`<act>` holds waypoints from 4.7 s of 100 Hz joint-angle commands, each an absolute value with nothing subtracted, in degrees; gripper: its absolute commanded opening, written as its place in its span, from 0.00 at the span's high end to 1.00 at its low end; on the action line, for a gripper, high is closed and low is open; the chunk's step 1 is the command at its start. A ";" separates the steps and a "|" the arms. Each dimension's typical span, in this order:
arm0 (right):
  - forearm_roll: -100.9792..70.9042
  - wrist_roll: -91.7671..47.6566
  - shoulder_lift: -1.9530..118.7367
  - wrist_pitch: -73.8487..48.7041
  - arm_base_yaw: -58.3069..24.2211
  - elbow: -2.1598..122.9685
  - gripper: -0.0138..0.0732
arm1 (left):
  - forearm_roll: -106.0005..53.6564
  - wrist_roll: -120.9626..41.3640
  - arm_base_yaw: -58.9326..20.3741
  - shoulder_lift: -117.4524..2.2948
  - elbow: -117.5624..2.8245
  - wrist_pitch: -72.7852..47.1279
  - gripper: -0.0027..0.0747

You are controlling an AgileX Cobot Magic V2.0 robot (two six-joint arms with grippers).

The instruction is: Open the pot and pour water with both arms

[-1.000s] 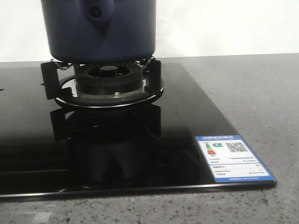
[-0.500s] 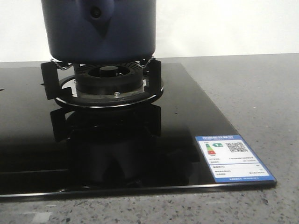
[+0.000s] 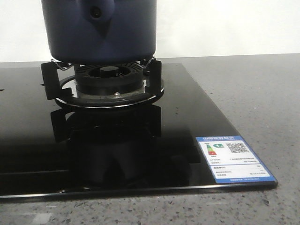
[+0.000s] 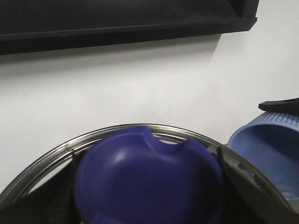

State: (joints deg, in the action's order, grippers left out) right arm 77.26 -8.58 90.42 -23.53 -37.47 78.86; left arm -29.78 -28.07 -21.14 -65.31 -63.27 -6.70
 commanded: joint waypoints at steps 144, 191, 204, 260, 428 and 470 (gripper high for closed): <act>97.67 -2.82 88.01 -22.40 -37.42 81.45 0.52 | -30.03 -28.14 -20.95 -63.51 -65.37 -0.51 0.52; 95.18 47.38 84.70 -31.06 -35.55 81.45 0.52 | -30.03 -28.14 -20.95 -63.51 -65.37 -0.51 0.52; 95.18 59.49 82.13 -29.63 -33.06 79.84 0.52 | -30.03 -28.14 -20.95 -63.51 -65.37 -0.51 0.52; 101.24 84.56 72.83 -8.74 -14.62 66.51 0.53 | -30.03 -28.14 -20.95 -63.51 -65.37 -0.51 0.52; 40.81 28.97 76.17 46.49 17.63 36.50 0.53 | -30.03 -28.14 -20.95 -63.51 -65.37 0.00 0.52; 41.65 27.53 89.11 48.79 19.44 36.20 0.53 | -30.03 -28.14 -20.95 -63.51 -65.37 -0.34 0.52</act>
State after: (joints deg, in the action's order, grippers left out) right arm 42.78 28.69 88.97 42.74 19.03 35.01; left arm -29.78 -28.07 -21.14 -65.31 -63.27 -6.43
